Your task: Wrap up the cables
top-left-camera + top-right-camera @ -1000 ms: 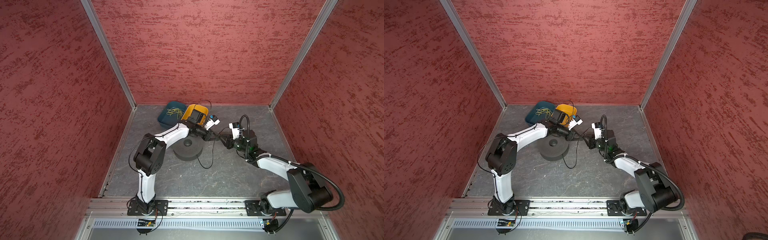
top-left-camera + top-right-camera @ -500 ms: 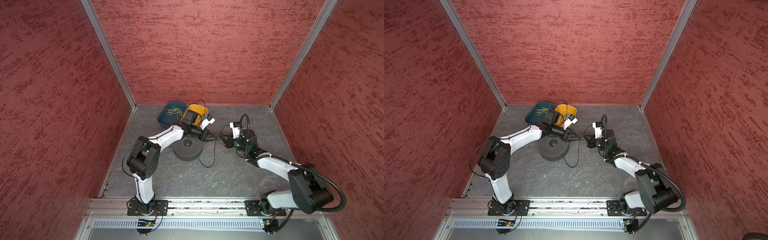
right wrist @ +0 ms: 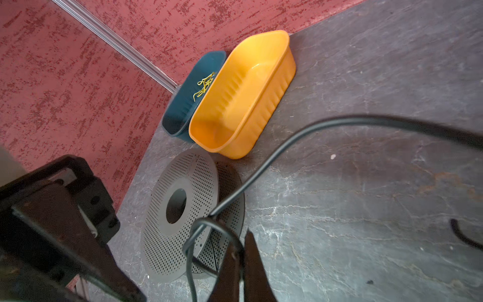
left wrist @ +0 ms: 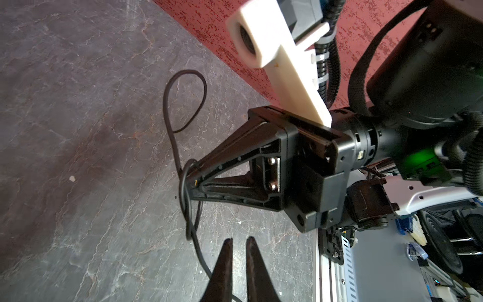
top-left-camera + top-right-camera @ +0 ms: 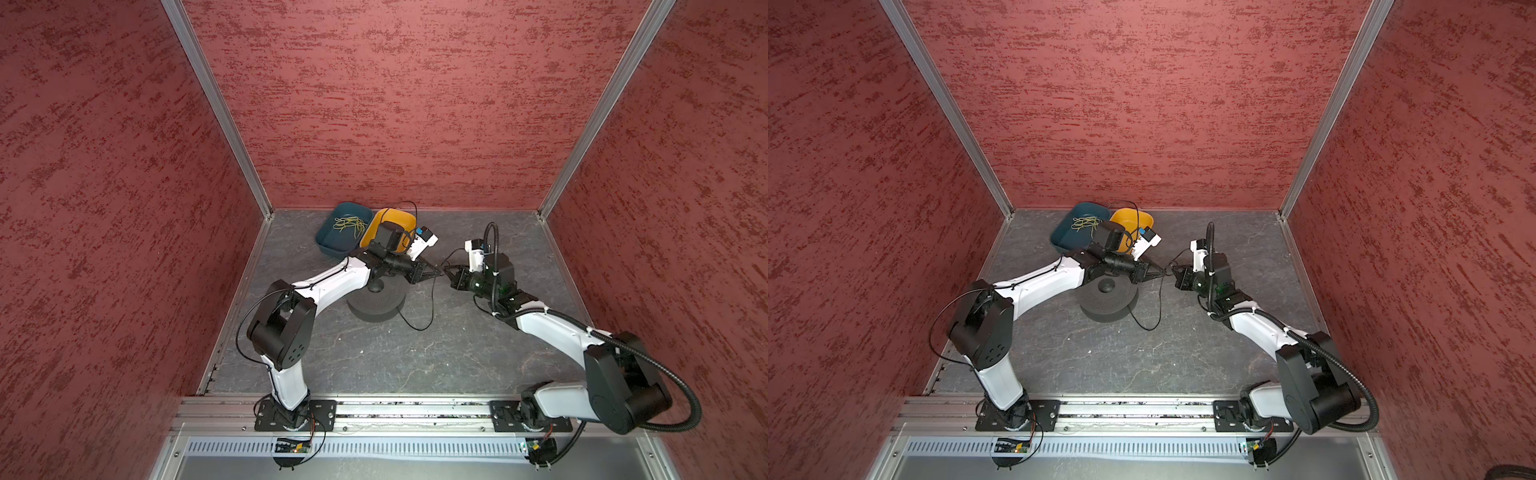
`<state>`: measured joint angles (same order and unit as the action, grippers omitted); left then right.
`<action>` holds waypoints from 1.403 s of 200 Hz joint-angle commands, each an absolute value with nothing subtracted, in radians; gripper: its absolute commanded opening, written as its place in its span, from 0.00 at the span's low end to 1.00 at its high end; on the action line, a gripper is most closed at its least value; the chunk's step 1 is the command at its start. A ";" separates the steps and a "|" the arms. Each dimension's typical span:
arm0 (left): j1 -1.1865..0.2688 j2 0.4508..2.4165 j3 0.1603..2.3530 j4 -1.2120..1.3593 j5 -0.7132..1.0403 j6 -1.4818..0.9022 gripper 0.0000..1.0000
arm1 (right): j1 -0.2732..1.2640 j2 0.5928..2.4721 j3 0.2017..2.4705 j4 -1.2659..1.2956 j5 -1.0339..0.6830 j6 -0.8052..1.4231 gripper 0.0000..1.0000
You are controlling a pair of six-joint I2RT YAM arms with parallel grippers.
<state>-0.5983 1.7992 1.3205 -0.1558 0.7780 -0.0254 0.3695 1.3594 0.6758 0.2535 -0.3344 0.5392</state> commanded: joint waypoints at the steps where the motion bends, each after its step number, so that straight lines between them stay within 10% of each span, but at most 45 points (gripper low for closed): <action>1: -0.592 1.837 1.353 -0.148 0.731 0.018 0.13 | 0.376 1.332 0.701 0.234 -0.316 0.548 0.00; 280: -0.607 1.917 1.408 -0.208 0.658 0.081 0.17 | 0.393 1.348 0.709 0.230 -0.322 0.545 0.00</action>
<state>-0.6014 1.8938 1.3788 -0.2054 0.6754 0.0620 0.3771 1.3518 0.6762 0.2169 -0.3271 0.5446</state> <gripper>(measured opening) 0.174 0.059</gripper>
